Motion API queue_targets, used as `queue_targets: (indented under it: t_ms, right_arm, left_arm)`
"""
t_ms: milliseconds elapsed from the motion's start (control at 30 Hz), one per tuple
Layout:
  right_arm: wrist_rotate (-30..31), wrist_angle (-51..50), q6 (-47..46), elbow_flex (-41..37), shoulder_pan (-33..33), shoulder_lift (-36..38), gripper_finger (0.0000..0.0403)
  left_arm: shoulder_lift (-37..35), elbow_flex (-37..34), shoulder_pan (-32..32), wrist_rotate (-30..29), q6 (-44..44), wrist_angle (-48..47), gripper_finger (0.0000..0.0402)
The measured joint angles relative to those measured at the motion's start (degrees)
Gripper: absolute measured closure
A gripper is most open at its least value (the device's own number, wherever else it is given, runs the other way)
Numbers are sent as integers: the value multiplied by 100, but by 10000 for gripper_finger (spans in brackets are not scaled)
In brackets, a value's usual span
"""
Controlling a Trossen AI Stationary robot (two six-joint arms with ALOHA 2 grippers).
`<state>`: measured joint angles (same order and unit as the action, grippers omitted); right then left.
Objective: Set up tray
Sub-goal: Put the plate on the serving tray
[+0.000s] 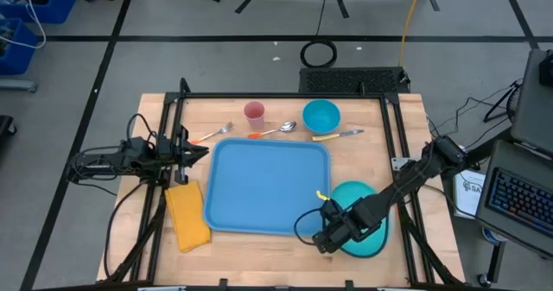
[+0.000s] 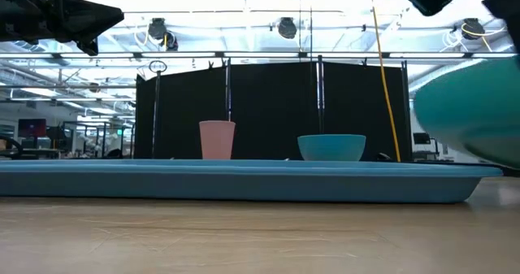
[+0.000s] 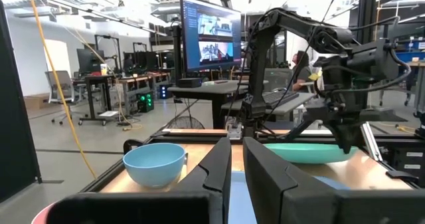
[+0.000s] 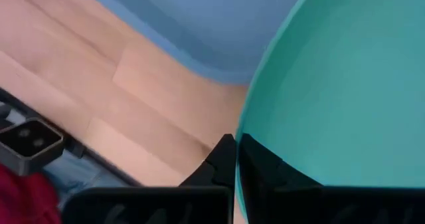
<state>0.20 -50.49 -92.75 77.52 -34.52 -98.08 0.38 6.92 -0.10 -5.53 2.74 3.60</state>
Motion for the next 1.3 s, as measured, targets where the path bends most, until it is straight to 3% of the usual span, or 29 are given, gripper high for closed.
queue_targets:
  t_ms: [433,1300]
  right_arm:
    - [893,97,1588,0,577,0,402]
    - [1332,1350,5566,-2,1316,-326,403]
  left_arm:
    - [0,0,1,-1,1,0,355]
    - [-2,-2,2,-46,37,-50,355]
